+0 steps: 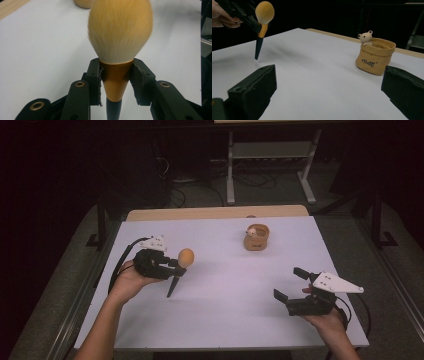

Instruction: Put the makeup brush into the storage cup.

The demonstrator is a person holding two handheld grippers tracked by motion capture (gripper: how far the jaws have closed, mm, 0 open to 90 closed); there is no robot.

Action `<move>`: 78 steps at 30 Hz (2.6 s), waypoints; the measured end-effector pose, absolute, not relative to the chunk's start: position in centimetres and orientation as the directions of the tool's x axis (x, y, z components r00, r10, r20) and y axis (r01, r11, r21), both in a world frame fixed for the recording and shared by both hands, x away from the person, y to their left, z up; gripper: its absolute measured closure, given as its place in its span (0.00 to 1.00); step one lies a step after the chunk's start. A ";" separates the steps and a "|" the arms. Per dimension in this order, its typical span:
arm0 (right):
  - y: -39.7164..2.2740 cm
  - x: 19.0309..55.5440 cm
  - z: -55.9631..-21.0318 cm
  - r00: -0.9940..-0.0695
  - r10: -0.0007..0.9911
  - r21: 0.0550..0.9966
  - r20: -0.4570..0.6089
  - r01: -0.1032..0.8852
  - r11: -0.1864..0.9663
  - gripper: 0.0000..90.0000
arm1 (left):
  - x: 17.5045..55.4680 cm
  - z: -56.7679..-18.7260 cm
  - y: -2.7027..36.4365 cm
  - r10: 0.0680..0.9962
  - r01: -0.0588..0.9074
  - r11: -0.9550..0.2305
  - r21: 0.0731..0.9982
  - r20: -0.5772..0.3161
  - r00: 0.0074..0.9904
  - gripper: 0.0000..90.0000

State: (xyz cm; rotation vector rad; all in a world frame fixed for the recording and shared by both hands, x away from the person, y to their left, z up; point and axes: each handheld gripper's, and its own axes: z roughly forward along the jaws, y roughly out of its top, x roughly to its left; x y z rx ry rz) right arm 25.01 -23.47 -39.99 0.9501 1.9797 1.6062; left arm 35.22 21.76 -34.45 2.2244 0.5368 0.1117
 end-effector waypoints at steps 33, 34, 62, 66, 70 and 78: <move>-23.1 25.9 -39.8 -0.698 0.711 0.965 0.085 0.237 0.117 0.00 | 34.4 -34.5 22.0 0.366 0.277 -0.348 0.896 -0.142 0.920 0.70; -23.0 26.0 -39.7 -0.699 0.710 0.965 0.085 0.235 0.116 0.00 | 34.3 -34.5 22.0 0.366 0.275 -0.338 0.900 -0.144 0.920 0.70; -19.7 31.5 -36.9 -0.799 0.594 0.974 0.093 0.196 0.112 0.00 | 33.8 -33.8 21.6 0.355 0.224 -0.283 0.933 -0.115 0.928 0.70; -19.2 32.3 -36.3 -0.808 0.581 0.979 0.096 0.182 0.091 0.00 | 33.8 -33.7 21.6 0.360 0.222 -0.272 0.936 -0.115 0.926 0.70; -18.5 33.0 -36.1 -0.815 0.571 0.980 0.094 0.178 0.092 0.00 | 33.9 -33.7 21.6 0.362 0.219 -0.256 0.942 -0.117 0.925 0.70; -16.7 33.9 -36.5 -0.837 0.538 0.977 0.096 0.183 0.111 0.00 | 33.8 -33.7 21.2 0.367 0.214 -0.248 0.945 -0.112 0.923 0.70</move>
